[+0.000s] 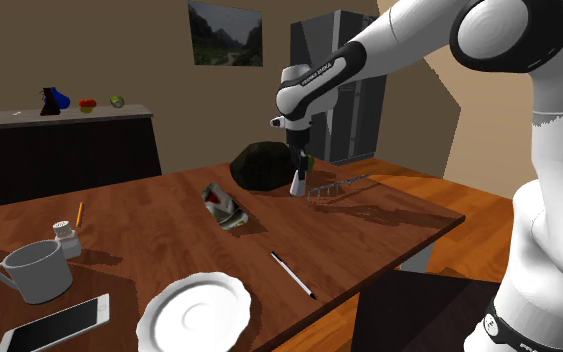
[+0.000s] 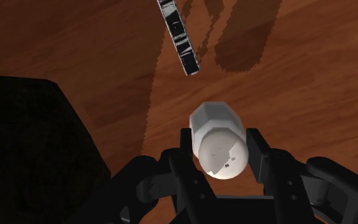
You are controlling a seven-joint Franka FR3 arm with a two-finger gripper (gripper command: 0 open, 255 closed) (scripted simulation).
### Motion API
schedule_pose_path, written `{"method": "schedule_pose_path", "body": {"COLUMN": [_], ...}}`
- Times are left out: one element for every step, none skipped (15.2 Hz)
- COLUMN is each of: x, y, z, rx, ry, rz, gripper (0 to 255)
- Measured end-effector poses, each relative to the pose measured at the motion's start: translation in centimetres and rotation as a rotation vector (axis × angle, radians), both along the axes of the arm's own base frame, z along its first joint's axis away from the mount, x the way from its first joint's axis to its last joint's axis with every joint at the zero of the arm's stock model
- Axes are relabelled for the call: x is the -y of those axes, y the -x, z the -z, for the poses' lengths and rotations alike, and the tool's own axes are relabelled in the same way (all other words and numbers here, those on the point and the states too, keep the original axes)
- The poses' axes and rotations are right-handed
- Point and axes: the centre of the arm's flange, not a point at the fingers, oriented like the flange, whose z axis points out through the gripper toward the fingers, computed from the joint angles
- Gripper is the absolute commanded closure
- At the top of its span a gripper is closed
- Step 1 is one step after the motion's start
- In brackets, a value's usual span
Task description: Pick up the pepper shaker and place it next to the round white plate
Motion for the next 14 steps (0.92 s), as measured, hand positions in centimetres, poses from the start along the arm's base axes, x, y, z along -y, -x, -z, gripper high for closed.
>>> {"method": "schedule_pose_path", "body": {"x": [0.1, 0.1, 0.0, 0.1, 0.1, 0.0, 0.0, 0.0, 0.0, 0.0, 0.1, 0.0, 0.0, 0.0], "y": [0.0, 0.0, 0.0, 0.0, -0.1, 0.0, 0.0, -0.1, 0.0, 0.0, 0.0, 0.0, -0.1, 0.0], "z": [-0.6, -1.0, -1.5, -2.1, -2.6, -3.2, -3.7, -4.2, -4.7, -5.2, -5.8, -6.3, -6.8, -7.3], "rx": [0.000, 0.000, 0.000, 0.000, 0.000, 0.000, 0.000, 0.000, 0.000, 0.000, 0.000, 0.000, 0.000, 0.000], "ry": [0.000, 0.000, 0.000, 0.000, 0.000, 0.000, 0.000, 0.000, 0.000, 0.000, 0.000, 0.000, 0.000, 0.000], "rz": [0.000, 0.000, 0.000, 0.000, 0.000, 0.000, 0.000, 0.000, 0.000, 0.000, 0.000, 0.000, 0.000, 0.000], "gripper": [255, 255, 255, 255, 255, 255, 255, 255, 255, 255, 255, 255, 255, 255]}}
